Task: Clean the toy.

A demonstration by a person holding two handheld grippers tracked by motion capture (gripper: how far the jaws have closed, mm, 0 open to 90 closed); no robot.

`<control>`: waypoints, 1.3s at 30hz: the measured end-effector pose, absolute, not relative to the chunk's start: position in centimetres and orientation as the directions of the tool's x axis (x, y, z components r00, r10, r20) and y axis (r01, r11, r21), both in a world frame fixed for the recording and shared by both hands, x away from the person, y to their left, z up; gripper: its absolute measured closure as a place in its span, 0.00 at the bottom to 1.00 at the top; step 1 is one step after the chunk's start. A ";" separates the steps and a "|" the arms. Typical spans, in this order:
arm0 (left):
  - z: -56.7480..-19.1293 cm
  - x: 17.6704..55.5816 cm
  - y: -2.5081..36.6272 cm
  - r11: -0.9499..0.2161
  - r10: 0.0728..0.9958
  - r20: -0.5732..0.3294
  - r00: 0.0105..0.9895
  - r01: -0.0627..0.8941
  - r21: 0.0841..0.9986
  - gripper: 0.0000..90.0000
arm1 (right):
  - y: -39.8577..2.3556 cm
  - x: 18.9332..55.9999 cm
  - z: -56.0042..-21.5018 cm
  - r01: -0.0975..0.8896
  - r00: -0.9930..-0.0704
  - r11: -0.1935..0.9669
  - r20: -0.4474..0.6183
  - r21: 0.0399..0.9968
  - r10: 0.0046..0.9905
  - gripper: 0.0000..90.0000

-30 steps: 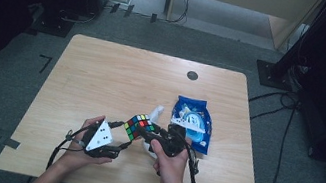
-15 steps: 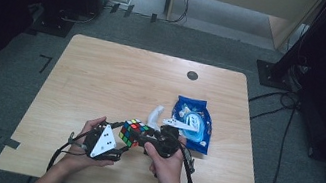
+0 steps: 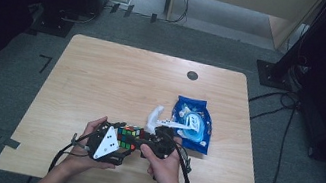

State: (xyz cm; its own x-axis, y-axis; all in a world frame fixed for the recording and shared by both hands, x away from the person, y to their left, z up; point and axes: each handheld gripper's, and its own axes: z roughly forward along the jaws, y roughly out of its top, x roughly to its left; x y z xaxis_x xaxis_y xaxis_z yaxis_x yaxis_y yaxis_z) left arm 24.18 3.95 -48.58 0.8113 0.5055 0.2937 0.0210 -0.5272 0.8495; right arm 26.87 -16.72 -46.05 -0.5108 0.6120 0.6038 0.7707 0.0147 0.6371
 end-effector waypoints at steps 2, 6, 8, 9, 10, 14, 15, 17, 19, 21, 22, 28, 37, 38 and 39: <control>-48.6 24.1 3.9 -0.524 0.503 0.293 0.813 0.018 0.852 0.20 | -16.7 26.9 -46.0 0.773 -0.510 0.017 0.605 0.635 0.611 0.38; -48.7 24.0 3.9 -0.528 0.487 0.296 0.821 0.007 0.849 0.24 | -16.7 27.0 -46.1 0.781 -0.509 0.029 0.610 0.624 0.608 0.38; -48.6 23.9 3.9 -0.519 0.473 0.290 0.832 -0.004 0.855 0.31 | -16.7 27.0 -46.1 0.781 -0.510 0.032 0.609 0.623 0.607 0.38; -48.6 23.8 3.9 -0.514 0.466 0.290 0.836 -0.010 0.858 0.36 | -16.7 27.1 -46.2 0.782 -0.510 0.033 0.610 0.622 0.607 0.38; -48.6 23.7 3.8 -0.516 0.471 0.292 0.833 -0.008 0.856 0.37 | -16.6 27.0 -46.2 0.788 -0.506 0.032 0.617 0.615 0.602 0.38; -48.5 23.8 3.9 -0.511 0.475 0.283 0.834 0.000 0.860 0.38 | -16.7 27.1 -46.3 0.786 -0.509 0.028 0.620 0.618 0.598 0.38; -48.4 23.9 4.0 -0.503 0.483 0.278 0.831 0.004 0.864 0.38 | -16.7 27.1 -46.3 0.780 -0.516 0.030 0.616 0.625 0.595 0.38; -48.3 24.2 4.4 -0.494 0.512 0.265 0.817 0.028 0.869 0.38 | -17.0 27.2 -46.0 0.767 -0.531 0.025 0.612 0.642 0.587 0.38; -48.2 24.8 5.2 -0.479 0.540 0.242 0.806 0.058 0.876 0.38 | -17.7 27.0 -45.1 0.732 -0.545 -0.010 0.594 0.681 0.592 0.40; -48.1 25.3 6.0 -0.455 0.568 0.208 0.796 0.093 0.886 0.38 | -18.4 26.9 -44.3 0.692 -0.551 -0.038 0.562 0.721 0.617 0.40; -48.0 25.5 6.4 -0.445 0.580 0.195 0.791 0.107 0.889 0.38 | -18.7 27.0 -44.1 0.681 -0.549 -0.043 0.548 0.731 0.631 0.41; -47.8 25.9 7.1 -0.426 0.602 0.179 0.778 0.124 0.896 0.38 | -19.0 28.1 -46.9 0.605 -0.545 0.190 0.228 0.773 0.807 0.52; -48.2 25.7 6.4 -0.446 0.582 0.184 0.792 0.121 0.887 0.38 | -17.4 28.5 -50.4 0.549 -0.555 0.343 0.025 0.762 0.832 0.58; -48.2 25.6 6.3 -0.445 0.580 0.181 0.794 0.122 0.887 0.38 | -17.4 28.6 -50.7 0.558 -0.540 0.332 0.029 0.760 0.841 0.61; -48.2 25.6 6.2 -0.446 0.577 0.182 0.796 0.121 0.887 0.38 | -17.5 28.8 -51.0 0.568 -0.536 0.327 0.038 0.756 0.844 0.64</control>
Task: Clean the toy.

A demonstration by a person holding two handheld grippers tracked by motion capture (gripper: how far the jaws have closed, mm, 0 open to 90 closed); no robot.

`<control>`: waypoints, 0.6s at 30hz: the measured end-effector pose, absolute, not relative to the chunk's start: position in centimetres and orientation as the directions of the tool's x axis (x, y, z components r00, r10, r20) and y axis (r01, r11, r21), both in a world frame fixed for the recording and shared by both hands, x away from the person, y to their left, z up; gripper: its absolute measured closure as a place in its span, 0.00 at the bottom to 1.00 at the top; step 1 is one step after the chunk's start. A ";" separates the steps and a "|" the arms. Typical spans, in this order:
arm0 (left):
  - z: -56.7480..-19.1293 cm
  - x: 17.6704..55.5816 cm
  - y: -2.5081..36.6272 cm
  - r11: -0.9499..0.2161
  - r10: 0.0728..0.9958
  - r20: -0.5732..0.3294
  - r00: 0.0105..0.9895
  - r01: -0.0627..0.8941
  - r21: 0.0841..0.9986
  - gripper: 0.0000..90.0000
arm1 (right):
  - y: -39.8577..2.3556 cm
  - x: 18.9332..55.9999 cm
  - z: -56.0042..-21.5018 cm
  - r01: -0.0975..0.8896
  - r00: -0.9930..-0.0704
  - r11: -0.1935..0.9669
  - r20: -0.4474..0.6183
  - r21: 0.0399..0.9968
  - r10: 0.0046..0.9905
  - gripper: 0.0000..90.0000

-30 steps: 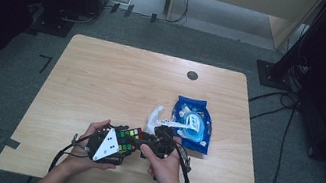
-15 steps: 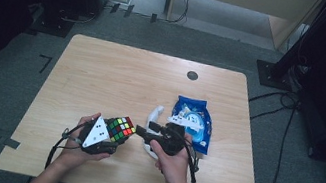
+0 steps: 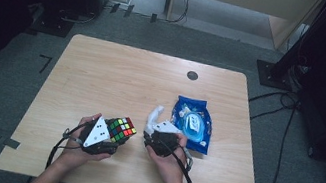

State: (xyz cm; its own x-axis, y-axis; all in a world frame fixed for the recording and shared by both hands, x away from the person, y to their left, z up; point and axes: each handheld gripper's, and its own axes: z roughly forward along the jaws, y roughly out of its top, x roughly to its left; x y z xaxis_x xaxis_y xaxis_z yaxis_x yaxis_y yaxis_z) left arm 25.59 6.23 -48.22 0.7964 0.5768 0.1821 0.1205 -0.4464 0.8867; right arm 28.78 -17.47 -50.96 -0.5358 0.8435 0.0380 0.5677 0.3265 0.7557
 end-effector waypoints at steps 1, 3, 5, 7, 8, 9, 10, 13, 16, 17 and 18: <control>-48.2 25.6 6.2 -0.448 0.575 0.184 0.798 0.118 0.886 0.38 | -17.5 28.9 -51.2 0.578 -0.531 0.324 0.044 0.749 0.846 0.71; -48.2 25.5 6.1 -0.447 0.572 0.180 0.800 0.120 0.887 0.38 | -17.8 28.9 -51.5 0.586 -0.523 0.322 0.044 0.744 0.851 0.86; -48.2 25.5 6.1 -0.444 0.572 0.171 0.802 0.128 0.887 0.38 | -18.1 29.0 -51.5 0.594 -0.524 0.308 0.068 0.743 0.849 0.96; -48.2 25.6 6.1 -0.438 0.570 0.157 0.806 0.137 0.889 0.38 | -18.4 28.9 -51.1 0.594 -0.524 0.284 0.095 0.752 0.846 0.98; -48.2 25.5 6.0 -0.437 0.569 0.154 0.808 0.138 0.889 0.38 | -18.5 28.6 -50.6 0.579 -0.523 0.248 0.120 0.777 0.844 0.98; -48.2 25.5 6.0 -0.439 0.567 0.155 0.809 0.137 0.888 0.38 | -18.7 28.2 -49.9 0.553 -0.530 0.209 0.147 0.807 0.835 0.98; -48.2 25.5 5.9 -0.440 0.564 0.156 0.811 0.135 0.888 0.38 | -18.7 27.8 -49.0 0.520 -0.553 0.172 0.176 0.837 0.814 0.98; -48.3 25.3 5.5 -0.446 0.553 0.160 0.817 0.128 0.886 0.38 | -18.2 26.7 -46.8 0.451 -0.601 0.126 0.197 0.883 0.774 0.98; -48.2 25.0 5.2 -0.447 0.541 0.164 0.825 0.117 0.887 0.38 | -17.3 26.1 -45.9 0.462 -0.646 0.112 0.247 0.880 0.722 0.98; -48.2 25.0 5.1 -0.445 0.538 0.164 0.827 0.113 0.888 0.38 | -17.2 26.0 -45.9 0.471 -0.650 0.104 0.265 0.876 0.712 0.98; -48.2 24.9 5.1 -0.448 0.536 0.169 0.827 0.109 0.887 0.38 | -17.0 26.0 -45.9 0.478 -0.651 0.096 0.279 0.873 0.706 0.98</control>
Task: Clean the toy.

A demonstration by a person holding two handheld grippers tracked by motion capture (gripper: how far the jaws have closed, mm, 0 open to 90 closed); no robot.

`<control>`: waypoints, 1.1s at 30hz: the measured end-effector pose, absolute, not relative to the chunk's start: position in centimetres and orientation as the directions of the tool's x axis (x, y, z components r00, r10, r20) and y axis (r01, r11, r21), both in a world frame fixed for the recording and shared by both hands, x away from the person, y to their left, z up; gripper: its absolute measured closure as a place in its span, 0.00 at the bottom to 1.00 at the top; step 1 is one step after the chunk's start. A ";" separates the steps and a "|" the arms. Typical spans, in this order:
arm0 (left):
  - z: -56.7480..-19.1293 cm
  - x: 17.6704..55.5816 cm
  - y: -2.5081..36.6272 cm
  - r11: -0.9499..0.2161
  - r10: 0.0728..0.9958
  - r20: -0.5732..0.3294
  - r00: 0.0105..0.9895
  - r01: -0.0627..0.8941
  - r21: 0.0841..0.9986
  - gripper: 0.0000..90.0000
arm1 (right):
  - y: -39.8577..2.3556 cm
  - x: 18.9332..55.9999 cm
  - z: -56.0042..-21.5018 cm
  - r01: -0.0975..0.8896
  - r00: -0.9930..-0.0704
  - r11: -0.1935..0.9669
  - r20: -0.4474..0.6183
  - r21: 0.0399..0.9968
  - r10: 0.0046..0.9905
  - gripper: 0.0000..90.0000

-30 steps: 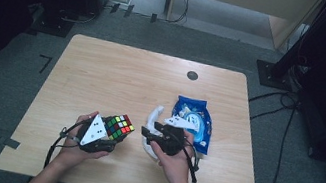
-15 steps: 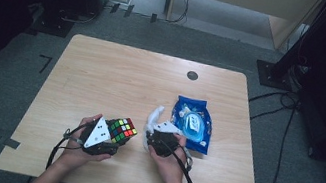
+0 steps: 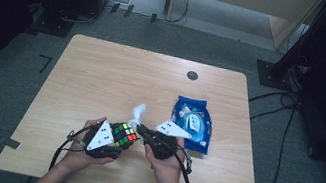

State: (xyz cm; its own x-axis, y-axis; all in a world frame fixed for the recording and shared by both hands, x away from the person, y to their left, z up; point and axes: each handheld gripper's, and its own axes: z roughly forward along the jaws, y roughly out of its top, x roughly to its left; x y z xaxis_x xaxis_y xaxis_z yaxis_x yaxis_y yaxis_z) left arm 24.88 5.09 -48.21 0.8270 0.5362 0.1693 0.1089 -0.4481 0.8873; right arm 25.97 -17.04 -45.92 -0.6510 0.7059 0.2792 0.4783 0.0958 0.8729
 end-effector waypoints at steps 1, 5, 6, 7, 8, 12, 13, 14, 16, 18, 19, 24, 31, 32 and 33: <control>-48.2 24.9 5.1 -0.447 0.534 0.167 0.828 0.109 0.888 0.38 | -17.0 26.0 -45.9 0.487 -0.649 0.085 0.296 0.869 0.701 0.98; -48.1 24.8 5.2 -0.429 0.523 0.158 0.838 0.099 0.898 0.38 | -17.4 26.2 -45.9 0.522 -0.645 0.027 0.374 0.853 0.666 0.99; -48.1 24.7 5.2 -0.427 0.519 0.158 0.840 0.095 0.899 0.38 | -17.5 26.2 -45.8 0.530 -0.643 0.013 0.392 0.848 0.658 0.99; -48.1 24.7 5.1 -0.426 0.516 0.158 0.842 0.093 0.900 0.38 | -17.5 26.3 -45.8 0.530 -0.643 0.005 0.398 0.848 0.654 0.99; -48.1 24.6 5.1 -0.430 0.509 0.162 0.846 0.086 0.899 0.38 | -17.5 26.2 -45.7 0.529 -0.643 0.005 0.397 0.848 0.655 0.99; -48.1 24.4 4.9 -0.433 0.501 0.167 0.849 0.078 0.898 0.38 | -17.4 26.2 -45.8 0.529 -0.638 0.006 0.393 0.849 0.662 0.99; -48.0 24.4 4.9 -0.433 0.500 0.167 0.850 0.078 0.898 0.38 | -17.4 26.3 -45.8 0.529 -0.639 0.008 0.392 0.849 0.662 0.99; -48.0 24.4 4.9 -0.433 0.499 0.168 0.850 0.076 0.898 0.38 | -17.4 26.3 -45.9 0.533 -0.637 0.005 0.397 0.846 0.661 0.99; -48.0 24.5 4.9 -0.426 0.504 0.163 0.848 0.080 0.901 0.38 | -17.4 26.2 -45.8 0.535 -0.638 -0.003 0.407 0.845 0.654 0.99; -48.0 24.5 4.9 -0.428 0.508 0.164 0.845 0.082 0.900 0.38 | -17.2 25.9 -45.4 0.524 -0.658 0.002 0.403 0.852 0.636 0.99; -48.0 24.5 4.9 -0.428 0.510 0.164 0.844 0.083 0.900 0.38 | -17.0 25.7 -45.2 0.520 -0.671 0.004 0.406 0.854 0.621 0.99; -47.9 24.7 5.3 -0.429 0.523 0.168 0.836 0.088 0.899 0.38 | -16.1 24.9 -44.1 0.487 -0.714 0.038 0.373 0.873 0.592 0.99; -47.2 25.4 7.0 -0.385 0.571 0.141 0.809 0.112 0.916 0.38 | -16.2 24.8 -44.1 0.496 -0.715 0.045 0.379 0.867 0.587 0.99; -47.1 25.4 7.1 -0.377 0.574 0.134 0.808 0.114 0.919 0.38 | -16.3 24.9 -44.1 0.499 -0.710 0.043 0.380 0.866 0.593 0.99; -47.1 25.4 7.2 -0.374 0.573 0.134 0.809 0.113 0.920 0.38 | -16.4 25.0 -44.3 0.498 -0.705 0.045 0.374 0.866 0.602 0.99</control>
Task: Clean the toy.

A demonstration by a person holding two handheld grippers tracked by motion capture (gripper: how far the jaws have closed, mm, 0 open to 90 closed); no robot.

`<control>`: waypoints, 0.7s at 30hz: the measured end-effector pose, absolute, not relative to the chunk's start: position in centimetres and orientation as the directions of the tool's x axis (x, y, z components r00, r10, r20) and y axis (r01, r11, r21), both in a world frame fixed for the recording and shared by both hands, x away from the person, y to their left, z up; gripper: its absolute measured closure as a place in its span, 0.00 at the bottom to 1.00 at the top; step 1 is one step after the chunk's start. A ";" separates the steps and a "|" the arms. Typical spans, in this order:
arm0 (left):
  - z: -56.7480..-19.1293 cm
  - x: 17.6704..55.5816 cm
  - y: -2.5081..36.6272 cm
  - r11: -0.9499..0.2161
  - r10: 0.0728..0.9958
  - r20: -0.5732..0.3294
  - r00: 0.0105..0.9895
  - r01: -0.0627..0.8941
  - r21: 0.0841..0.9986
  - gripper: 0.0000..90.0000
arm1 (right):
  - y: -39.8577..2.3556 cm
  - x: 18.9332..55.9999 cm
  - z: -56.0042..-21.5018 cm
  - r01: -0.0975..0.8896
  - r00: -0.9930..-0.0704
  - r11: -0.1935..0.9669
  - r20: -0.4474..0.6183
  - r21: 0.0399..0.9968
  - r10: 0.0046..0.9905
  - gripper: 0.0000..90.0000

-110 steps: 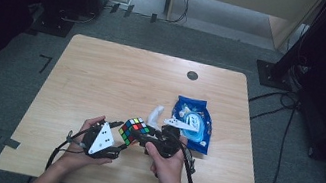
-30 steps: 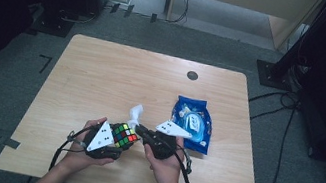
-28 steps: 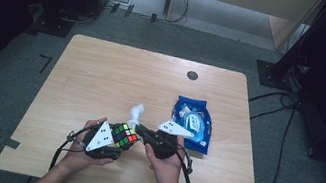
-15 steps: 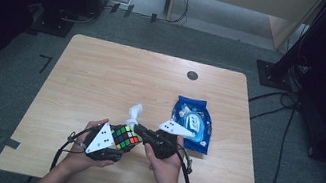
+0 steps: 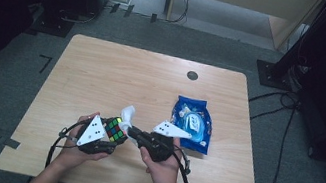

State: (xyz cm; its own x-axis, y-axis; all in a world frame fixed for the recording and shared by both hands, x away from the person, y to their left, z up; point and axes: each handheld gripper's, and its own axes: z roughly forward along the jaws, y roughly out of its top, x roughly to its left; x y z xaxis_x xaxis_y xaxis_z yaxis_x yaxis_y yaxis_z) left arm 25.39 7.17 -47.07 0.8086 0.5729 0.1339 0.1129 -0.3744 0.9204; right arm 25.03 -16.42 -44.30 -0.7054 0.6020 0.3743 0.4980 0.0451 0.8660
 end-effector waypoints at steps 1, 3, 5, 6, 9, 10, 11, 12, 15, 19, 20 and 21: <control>-47.0 25.4 7.2 -0.379 0.569 0.139 0.810 0.109 0.919 0.38 | -16.6 25.2 -44.4 0.503 -0.695 0.043 0.375 0.863 0.613 0.99; -46.9 25.1 6.9 -0.381 0.555 0.144 0.819 0.097 0.919 0.38 | -17.0 25.6 -44.8 0.512 -0.679 0.039 0.377 0.858 0.630 0.98; -46.8 24.8 6.6 -0.377 0.540 0.142 0.830 0.087 0.922 0.38 | -17.4 25.9 -45.2 0.527 -0.650 0.025 0.384 0.849 0.656 0.98; -46.8 24.7 6.4 -0.379 0.531 0.145 0.835 0.081 0.922 0.38 | -17.6 26.1 -45.4 0.535 -0.637 0.015 0.392 0.845 0.664 0.98; -46.8 24.5 5.8 -0.382 0.511 0.145 0.848 0.073 0.921 0.38 | -18.0 26.4 -45.7 0.554 -0.609 -0.015 0.418 0.832 0.674 0.98; -46.9 24.5 5.7 -0.385 0.507 0.142 0.850 0.076 0.920 0.38 | -18.1 26.4 -45.7 0.552 -0.608 -0.021 0.419 0.834 0.675 0.98; -47.0 24.5 5.6 -0.389 0.504 0.141 0.852 0.078 0.918 0.38 | -18.1 26.3 -45.7 0.545 -0.611 -0.023 0.416 0.838 0.674 0.98; -47.1 24.4 5.4 -0.398 0.502 0.143 0.853 0.081 0.914 0.38 | -18.1 26.3 -45.7 0.542 -0.613 -0.025 0.416 0.840 0.672 0.98; -47.5 24.4 5.0 -0.419 0.497 0.150 0.855 0.085 0.904 0.38 | -17.4 25.7 -45.3 0.514 -0.663 -0.017 0.410 0.858 0.626 0.98; -47.5 24.7 5.3 -0.417 0.516 0.150 0.843 0.095 0.904 0.38 | -16.6 25.0 -44.6 0.490 -0.694 0.007 0.386 0.872 0.608 0.98; -47.3 24.8 5.6 -0.407 0.527 0.144 0.837 0.100 0.908 0.38 | -16.6 24.9 -44.4 0.491 -0.700 0.009 0.388 0.871 0.600 0.98; -47.2 25.0 5.9 -0.398 0.535 0.138 0.834 0.104 0.911 0.38 | -16.6 24.9 -44.3 0.489 -0.703 0.011 0.386 0.872 0.597 0.98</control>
